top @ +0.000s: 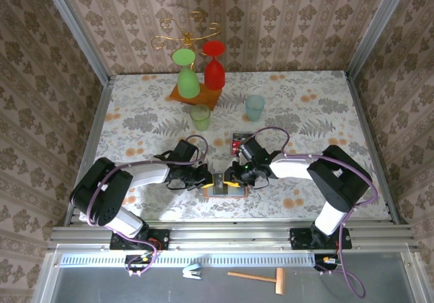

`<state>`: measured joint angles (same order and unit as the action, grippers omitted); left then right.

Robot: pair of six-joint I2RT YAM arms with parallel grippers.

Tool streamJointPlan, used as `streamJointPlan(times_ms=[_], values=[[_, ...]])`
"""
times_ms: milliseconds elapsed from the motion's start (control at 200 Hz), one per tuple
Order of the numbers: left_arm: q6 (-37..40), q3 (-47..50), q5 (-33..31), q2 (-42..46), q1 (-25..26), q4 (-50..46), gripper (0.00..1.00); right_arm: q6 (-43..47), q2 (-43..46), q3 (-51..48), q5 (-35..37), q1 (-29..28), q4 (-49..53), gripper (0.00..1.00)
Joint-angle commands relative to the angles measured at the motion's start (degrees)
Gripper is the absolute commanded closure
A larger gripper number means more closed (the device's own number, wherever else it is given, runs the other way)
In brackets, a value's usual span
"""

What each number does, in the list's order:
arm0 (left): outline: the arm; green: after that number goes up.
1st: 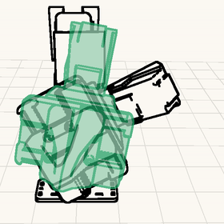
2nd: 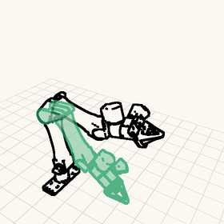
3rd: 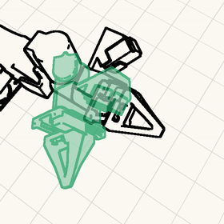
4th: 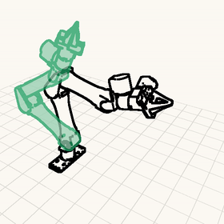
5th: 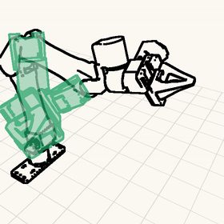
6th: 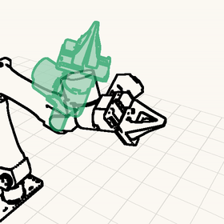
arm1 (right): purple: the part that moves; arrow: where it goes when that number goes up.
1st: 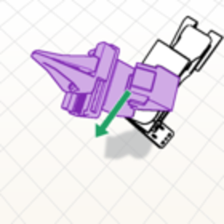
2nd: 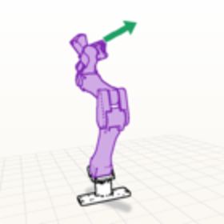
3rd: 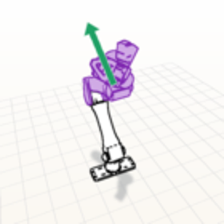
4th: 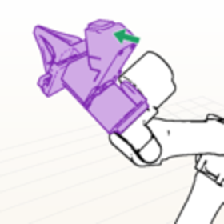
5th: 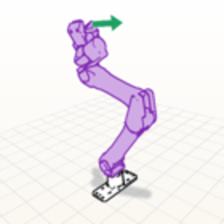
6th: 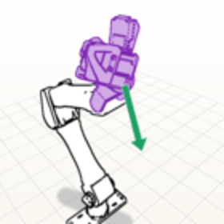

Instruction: Take the credit cards out of the card holder

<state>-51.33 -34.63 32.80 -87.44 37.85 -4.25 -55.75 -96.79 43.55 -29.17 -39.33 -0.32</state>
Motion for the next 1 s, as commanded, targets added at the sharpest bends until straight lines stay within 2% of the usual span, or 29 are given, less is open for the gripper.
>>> streamJointPlan(times_ms=[0,470,780,995], values=[[1.14,0.44,-1.77,-0.96,0.21,-3.09,1.00,-0.20,1.47,-1.17,0.65,0.52,0.67,0.76],[0.90,0.44,-1.77,-1.00,0.31,-2.82,1.00,-2.95,-0.73,-2.83,-2.95,0.66,-5.95,0.79],[0.71,0.62,-1.74,-1.01,0.50,-2.61,1.00,-3.31,-2.06,-2.92,-3.85,0.66,-6.91,0.81],[0.79,0.62,-1.94,-0.69,0.56,-2.87,1.00,-3.24,-0.94,-3.25,-2.86,0.66,-6.18,0.87]])
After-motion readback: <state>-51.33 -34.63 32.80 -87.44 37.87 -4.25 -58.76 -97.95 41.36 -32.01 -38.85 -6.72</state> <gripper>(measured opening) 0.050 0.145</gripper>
